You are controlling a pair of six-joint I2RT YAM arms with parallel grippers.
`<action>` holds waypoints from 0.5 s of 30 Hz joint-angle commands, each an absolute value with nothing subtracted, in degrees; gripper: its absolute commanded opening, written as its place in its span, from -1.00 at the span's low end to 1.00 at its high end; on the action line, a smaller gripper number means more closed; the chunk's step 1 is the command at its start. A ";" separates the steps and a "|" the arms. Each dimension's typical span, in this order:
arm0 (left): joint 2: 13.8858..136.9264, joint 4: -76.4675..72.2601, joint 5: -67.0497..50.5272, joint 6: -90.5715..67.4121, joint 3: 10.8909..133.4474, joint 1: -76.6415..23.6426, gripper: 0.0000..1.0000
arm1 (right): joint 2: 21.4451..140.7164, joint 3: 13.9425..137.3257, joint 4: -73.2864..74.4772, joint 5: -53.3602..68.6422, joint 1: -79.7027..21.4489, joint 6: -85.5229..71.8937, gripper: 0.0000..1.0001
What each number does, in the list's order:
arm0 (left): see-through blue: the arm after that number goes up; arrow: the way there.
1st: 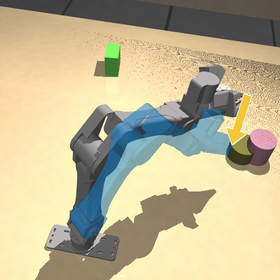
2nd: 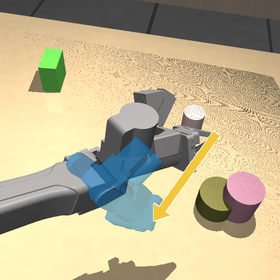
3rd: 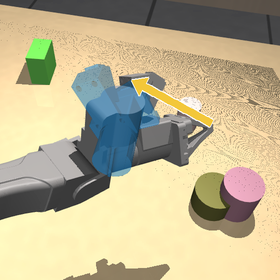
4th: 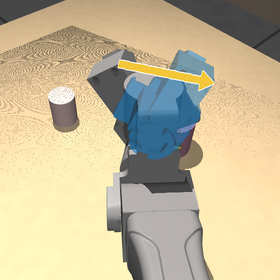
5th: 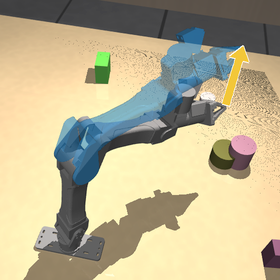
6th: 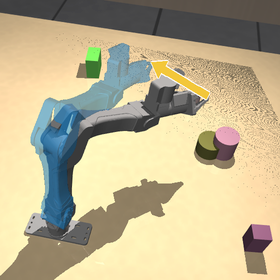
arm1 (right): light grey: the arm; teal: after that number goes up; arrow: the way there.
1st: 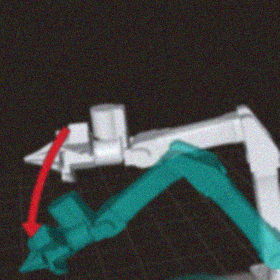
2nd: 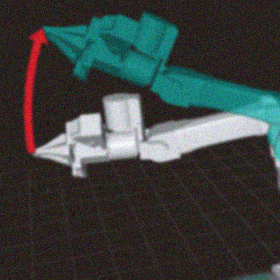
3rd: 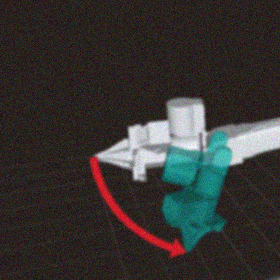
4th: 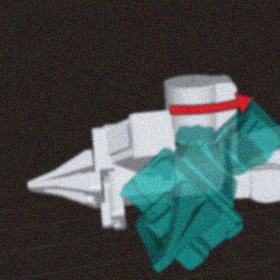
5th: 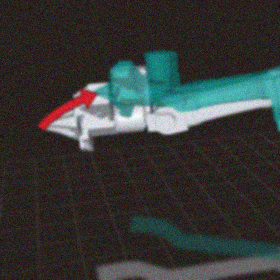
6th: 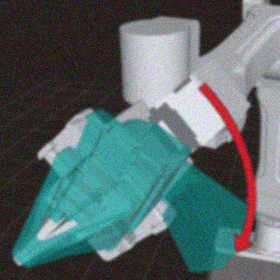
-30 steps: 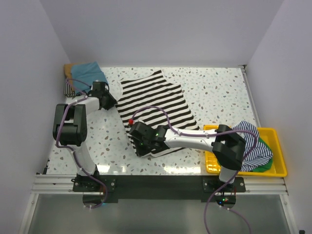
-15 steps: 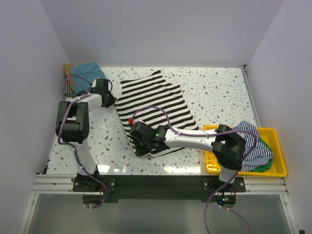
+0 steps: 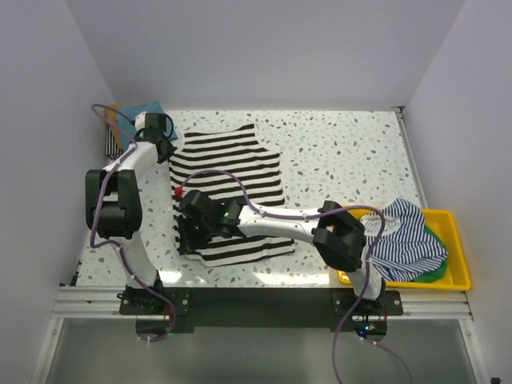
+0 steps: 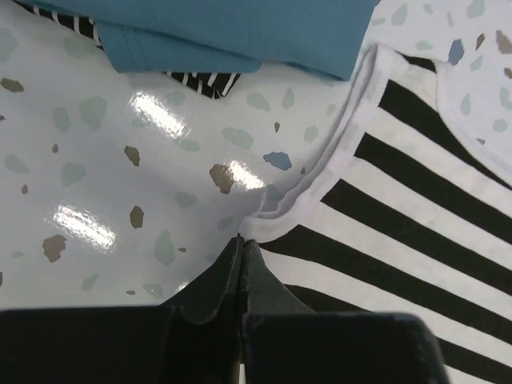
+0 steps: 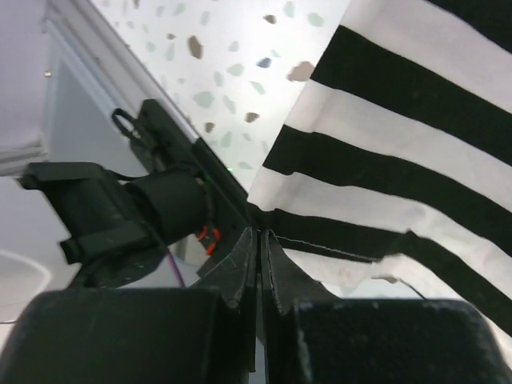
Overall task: Fold and stack the tank tops
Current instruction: Fold the tank top
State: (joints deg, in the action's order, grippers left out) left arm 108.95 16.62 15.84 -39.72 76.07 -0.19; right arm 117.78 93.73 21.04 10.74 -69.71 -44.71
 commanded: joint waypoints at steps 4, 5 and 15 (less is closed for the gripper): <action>105.73 17.14 17.23 -35.77 81.91 0.00 -1.00 | 116.28 95.11 17.32 14.06 -68.74 -47.90 -1.00; 105.99 17.14 16.36 -35.77 82.26 0.00 -1.00 | 115.06 92.57 16.36 14.15 -68.30 -48.77 -1.00; 110.92 16.79 12.84 -36.12 85.60 -7.28 -1.00 | 104.60 74.12 9.77 7.57 -64.78 -51.76 -1.00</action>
State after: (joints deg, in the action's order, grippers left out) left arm 109.56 18.26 13.98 -36.80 82.85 -4.34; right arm 110.26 77.76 13.74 9.98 -64.71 -49.91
